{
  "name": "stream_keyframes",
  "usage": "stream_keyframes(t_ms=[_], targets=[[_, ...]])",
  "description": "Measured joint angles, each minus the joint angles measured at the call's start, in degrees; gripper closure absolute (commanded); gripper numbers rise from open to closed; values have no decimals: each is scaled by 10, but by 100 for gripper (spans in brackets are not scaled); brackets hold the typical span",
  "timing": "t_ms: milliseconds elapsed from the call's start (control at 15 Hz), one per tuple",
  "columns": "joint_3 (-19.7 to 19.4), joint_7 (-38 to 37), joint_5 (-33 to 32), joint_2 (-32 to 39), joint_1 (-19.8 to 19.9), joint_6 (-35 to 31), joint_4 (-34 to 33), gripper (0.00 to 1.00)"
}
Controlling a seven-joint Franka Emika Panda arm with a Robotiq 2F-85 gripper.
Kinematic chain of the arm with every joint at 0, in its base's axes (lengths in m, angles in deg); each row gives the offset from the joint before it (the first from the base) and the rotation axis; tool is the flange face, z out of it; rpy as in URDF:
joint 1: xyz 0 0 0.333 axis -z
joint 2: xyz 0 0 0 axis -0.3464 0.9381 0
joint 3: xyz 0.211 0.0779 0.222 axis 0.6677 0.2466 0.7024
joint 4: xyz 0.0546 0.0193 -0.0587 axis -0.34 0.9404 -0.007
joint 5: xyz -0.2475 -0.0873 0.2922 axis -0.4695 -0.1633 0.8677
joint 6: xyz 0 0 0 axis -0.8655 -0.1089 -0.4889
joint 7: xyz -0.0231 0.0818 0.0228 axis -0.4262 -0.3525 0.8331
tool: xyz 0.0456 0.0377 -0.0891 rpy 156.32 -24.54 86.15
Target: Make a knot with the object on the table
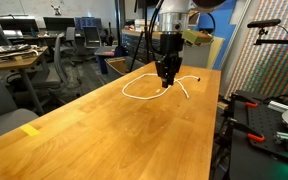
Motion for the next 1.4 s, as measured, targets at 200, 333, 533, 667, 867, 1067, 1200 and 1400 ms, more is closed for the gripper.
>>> stream_keyframes(t_ms=[200, 333, 533, 667, 867, 1067, 1200, 1400], targets=[[-33, -27, -34, -18, 22, 115, -16, 4], [-63, -38, -51, -39, 51, 192, -31, 0], [-96, -27, -59, -51, 96, 284, -55, 0], [-93, -26, -59, -48, 97, 279, -52, 0], [-89, -42, -44, -41, 97, 248, -46, 0], [-95, -80, -2, -30, 102, 163, -12, 0], [-99, -108, 24, -24, 106, 115, 20, 0], [-101, -167, 51, -15, 108, 40, 75, 0]])
